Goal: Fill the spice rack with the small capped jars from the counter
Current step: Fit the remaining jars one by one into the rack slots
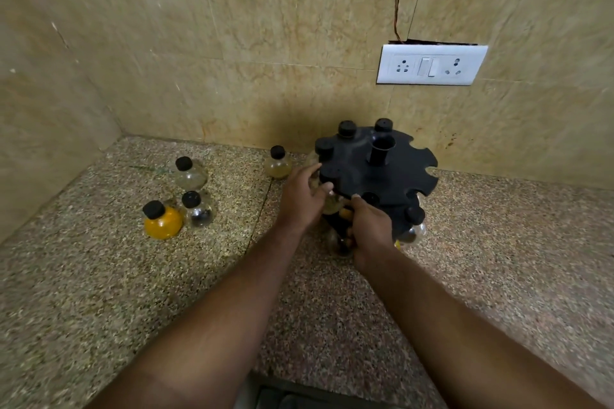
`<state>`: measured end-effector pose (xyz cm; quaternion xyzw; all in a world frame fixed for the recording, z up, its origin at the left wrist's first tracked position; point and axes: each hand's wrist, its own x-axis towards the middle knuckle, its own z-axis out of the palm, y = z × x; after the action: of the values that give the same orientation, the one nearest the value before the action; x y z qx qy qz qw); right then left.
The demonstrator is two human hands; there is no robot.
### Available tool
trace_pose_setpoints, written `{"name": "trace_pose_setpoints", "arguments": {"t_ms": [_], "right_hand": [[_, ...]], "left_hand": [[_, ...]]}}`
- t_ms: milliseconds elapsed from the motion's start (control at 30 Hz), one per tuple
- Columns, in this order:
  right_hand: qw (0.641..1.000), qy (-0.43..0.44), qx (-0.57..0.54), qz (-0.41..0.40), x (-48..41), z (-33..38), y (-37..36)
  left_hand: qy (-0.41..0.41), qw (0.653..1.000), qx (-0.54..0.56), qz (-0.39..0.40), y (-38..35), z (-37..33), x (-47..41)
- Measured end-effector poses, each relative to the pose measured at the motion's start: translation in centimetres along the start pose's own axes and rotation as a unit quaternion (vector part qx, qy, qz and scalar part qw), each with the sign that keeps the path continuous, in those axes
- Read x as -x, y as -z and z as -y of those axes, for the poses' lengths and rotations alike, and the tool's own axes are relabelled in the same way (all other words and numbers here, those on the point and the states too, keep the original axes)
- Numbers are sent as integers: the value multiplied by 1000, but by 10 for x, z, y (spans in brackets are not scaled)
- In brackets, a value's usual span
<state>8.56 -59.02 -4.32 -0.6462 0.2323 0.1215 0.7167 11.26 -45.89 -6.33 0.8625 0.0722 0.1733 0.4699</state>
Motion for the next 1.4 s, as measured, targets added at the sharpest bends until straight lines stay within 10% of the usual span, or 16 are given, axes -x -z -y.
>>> {"name": "trace_pose_setpoints", "arguments": {"t_ms": [333,767,1100,1400], "right_hand": [[986,48,143,69,-17,-34,-61],[851,140,490,128,-93,-71,-170],[712,75,680,160,-145,-86,-214],[688,80,707,140,-173,-104,-231]], "left_hand": [[71,997,33,10,30,51,-33],[150,988,-8,42,68,155,-101],[85,988,-51,117,56,196,-176],[15,987,-26,157,31,208,-208]]}}
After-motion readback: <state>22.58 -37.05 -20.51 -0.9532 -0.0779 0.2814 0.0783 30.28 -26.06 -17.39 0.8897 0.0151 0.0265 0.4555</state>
